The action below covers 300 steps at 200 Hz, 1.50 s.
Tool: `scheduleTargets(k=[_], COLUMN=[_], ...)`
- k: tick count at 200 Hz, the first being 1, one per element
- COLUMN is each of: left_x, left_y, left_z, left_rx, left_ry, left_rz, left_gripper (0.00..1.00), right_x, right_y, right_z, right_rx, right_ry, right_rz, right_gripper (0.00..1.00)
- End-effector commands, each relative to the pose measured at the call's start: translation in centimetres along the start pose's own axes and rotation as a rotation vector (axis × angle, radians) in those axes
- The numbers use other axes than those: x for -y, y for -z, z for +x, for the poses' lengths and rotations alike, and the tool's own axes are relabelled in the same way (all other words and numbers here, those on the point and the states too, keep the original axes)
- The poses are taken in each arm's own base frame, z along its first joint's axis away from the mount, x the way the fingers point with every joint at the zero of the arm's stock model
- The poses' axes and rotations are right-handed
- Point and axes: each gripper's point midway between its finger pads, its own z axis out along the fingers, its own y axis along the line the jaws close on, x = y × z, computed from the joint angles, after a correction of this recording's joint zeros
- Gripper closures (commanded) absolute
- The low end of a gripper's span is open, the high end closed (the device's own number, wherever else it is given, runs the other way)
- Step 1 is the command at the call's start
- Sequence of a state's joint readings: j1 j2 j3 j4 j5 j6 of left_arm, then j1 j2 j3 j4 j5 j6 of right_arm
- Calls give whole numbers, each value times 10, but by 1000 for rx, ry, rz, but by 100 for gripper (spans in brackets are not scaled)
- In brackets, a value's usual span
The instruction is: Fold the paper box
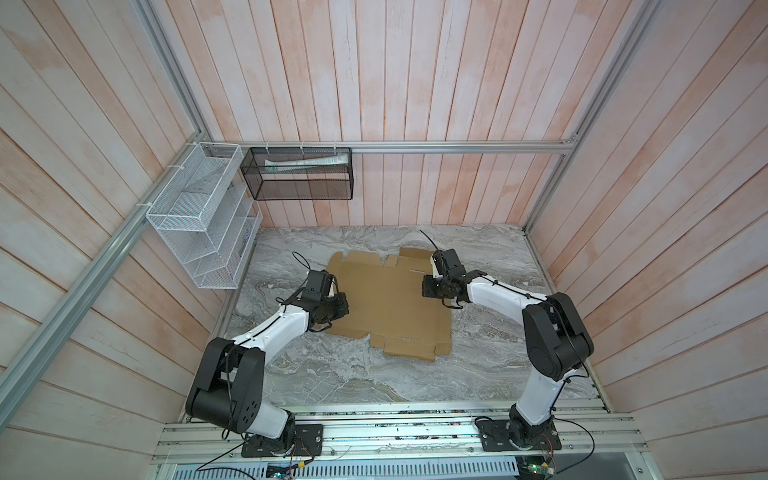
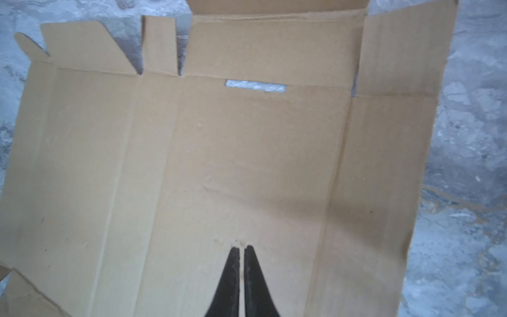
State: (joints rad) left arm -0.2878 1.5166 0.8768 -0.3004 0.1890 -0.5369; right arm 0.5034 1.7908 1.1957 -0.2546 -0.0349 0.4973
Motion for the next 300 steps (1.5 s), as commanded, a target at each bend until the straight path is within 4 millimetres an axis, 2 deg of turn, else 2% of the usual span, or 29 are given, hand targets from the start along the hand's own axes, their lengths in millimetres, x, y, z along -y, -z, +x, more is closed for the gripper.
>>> scheduleTargets(k=[1,26,57,111,195,238,300], left_x=[-15,-25,-30,-40,-47,-49,-48], left_y=[-6,-12,-26,-40,-36,-37,-36], left_z=[-11,-22,-24,-13,13,28,46], left_rx=[-2,8,-20,-58,-96,-119,-149], left_ry=[-30,-17,-16,7,40,49,53], left_rz=[-56,-75,-89,-111,-111,-119,-124], left_gripper=[100,100,100,100,100,100,100], right_x=[0,-18,-37,-44,-69,-59,-32], right_y=[8,19,28,35,51,46,39], right_z=[34,57,93,150,192,216,233], right_rx=[-79,-104,-144,-225,-300,-346,-355], right_ry=[-18,-19,-27,-77,-47,-64,-82], right_rz=[49,33,-1,-35,-82,-70,3], right_gripper=[91,91,92,93,93,94,95])
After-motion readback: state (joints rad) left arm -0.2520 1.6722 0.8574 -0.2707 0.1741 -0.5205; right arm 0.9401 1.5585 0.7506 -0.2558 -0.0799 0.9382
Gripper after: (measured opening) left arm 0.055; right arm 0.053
